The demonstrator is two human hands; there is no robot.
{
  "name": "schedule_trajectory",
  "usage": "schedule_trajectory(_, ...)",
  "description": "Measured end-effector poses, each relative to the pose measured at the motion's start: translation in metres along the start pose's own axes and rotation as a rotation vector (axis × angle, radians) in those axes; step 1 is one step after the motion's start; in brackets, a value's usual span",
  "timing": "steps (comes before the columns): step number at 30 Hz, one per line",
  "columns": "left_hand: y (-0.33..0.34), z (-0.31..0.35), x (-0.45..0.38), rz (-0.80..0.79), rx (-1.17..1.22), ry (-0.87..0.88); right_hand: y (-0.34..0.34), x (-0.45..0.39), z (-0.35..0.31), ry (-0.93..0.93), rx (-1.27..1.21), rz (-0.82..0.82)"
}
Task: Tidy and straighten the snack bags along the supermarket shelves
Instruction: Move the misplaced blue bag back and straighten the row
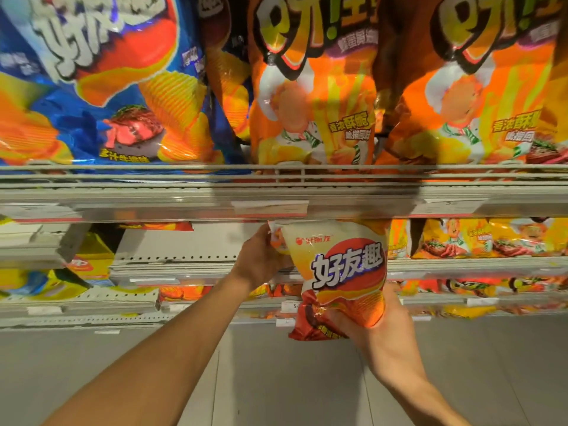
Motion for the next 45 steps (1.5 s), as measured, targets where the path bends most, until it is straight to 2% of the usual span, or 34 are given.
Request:
schedule_trajectory(4, -0.029, -0.031, 0.026, -0.029, 0.036, 0.102, 0.034, 0.004, -0.007, 0.032, -0.016, -0.003)
schedule_trajectory(10, -0.097, -0.098, 0.068, 0.273, -0.573, 0.234, 0.106, 0.005, -0.027, 0.016, 0.015, -0.089)
schedule_trajectory(17, -0.135, -0.140, 0.089, 0.170, -0.880, 0.150, 0.179, -0.020, -0.070, -0.002, -0.058, -0.067)
schedule_trajectory(23, -0.134, -0.147, 0.086, 0.044, -0.904, 0.128, 0.220, -0.059, -0.090, 0.082, -0.188, -0.038)
schedule_trajectory(27, -0.129, -0.148, 0.085, 0.000, -0.948, 0.107, 0.230, -0.076, -0.092, -0.011, -0.027, 0.078)
schedule_trajectory(30, -0.130, -0.151, 0.086, -0.002, -0.915, 0.121, 0.237, -0.083, -0.091, -0.029, -0.010, 0.078)
schedule_trajectory(40, -0.126, -0.157, 0.083, 0.048, -0.814, 0.152, 0.245, -0.067, -0.083, 0.017, 0.565, 0.047)
schedule_trajectory(45, -0.123, -0.158, 0.080, 0.086, -0.870, 0.131, 0.238, -0.065, -0.079, 0.005, 0.519, -0.013)
Point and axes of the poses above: each hand's wrist, its own x-axis away from the middle knuckle, its own y-axis out of the palm, z = x × y, the point moved 4 cm from there along -x, towards the middle knuckle, and after that the axes turned 1 degree about -x, right-handed, at the moved point
